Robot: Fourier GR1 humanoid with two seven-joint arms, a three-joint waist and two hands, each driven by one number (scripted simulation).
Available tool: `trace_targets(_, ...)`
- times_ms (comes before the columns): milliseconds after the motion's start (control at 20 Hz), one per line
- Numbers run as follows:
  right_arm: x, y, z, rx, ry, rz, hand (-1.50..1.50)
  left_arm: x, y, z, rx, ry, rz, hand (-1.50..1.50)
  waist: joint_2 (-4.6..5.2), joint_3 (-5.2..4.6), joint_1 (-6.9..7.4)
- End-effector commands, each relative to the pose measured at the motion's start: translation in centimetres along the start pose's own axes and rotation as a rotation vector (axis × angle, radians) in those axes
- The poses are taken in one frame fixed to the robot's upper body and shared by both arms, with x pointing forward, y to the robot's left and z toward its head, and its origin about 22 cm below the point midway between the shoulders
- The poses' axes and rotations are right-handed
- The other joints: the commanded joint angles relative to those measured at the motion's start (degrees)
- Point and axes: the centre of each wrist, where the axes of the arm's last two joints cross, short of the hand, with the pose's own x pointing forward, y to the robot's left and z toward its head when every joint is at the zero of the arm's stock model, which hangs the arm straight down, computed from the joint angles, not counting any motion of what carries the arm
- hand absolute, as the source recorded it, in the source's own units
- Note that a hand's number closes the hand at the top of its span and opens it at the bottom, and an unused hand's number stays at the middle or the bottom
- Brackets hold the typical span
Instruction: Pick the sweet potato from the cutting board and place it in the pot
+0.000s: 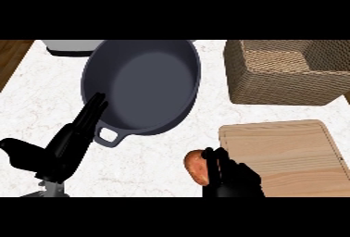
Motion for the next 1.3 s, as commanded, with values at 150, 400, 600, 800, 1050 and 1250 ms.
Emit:
trace_targets(150,2.8,-5.9,-1.2,-0.018,0.091,-0.273,1.50,-2.6,-1.0,-0.2,-0.056,0.143,0.057,0.00,1.21,-0.72,1.31)
trace_targets(400,3.5,-6.8,-4.1,-0.011,0.103,-0.297,1.50,-2.6,-1.3,-0.4,-0.086,0.147,0.045,0.00,1.56,-0.81,2.30)
trace_targets(600,5.0,-6.6,-7.4,-0.004,0.115,-0.280,1.50,-2.2,-1.0,-0.3,-0.078,0.145,0.036,0.00,1.45,-0.75,3.24)
trace_targets(800,6.8,-5.0,-10.8,0.018,0.126,-0.296,1.50,-2.7,-3.0,-1.2,-0.120,0.138,0.038,0.00,2.04,-0.75,3.89)
trace_targets(1050,8.2,-4.4,-16.6,0.067,0.123,-0.271,1.50,-2.7,-2.4,-1.0,-0.119,0.146,0.039,0.00,2.29,-0.70,4.80)
trace_targets(1250,10.5,-3.7,-18.9,0.076,0.101,-0.269,1.50,-1.5,-3.4,-2.3,-0.137,0.133,0.052,0.00,2.24,-0.66,4.82)
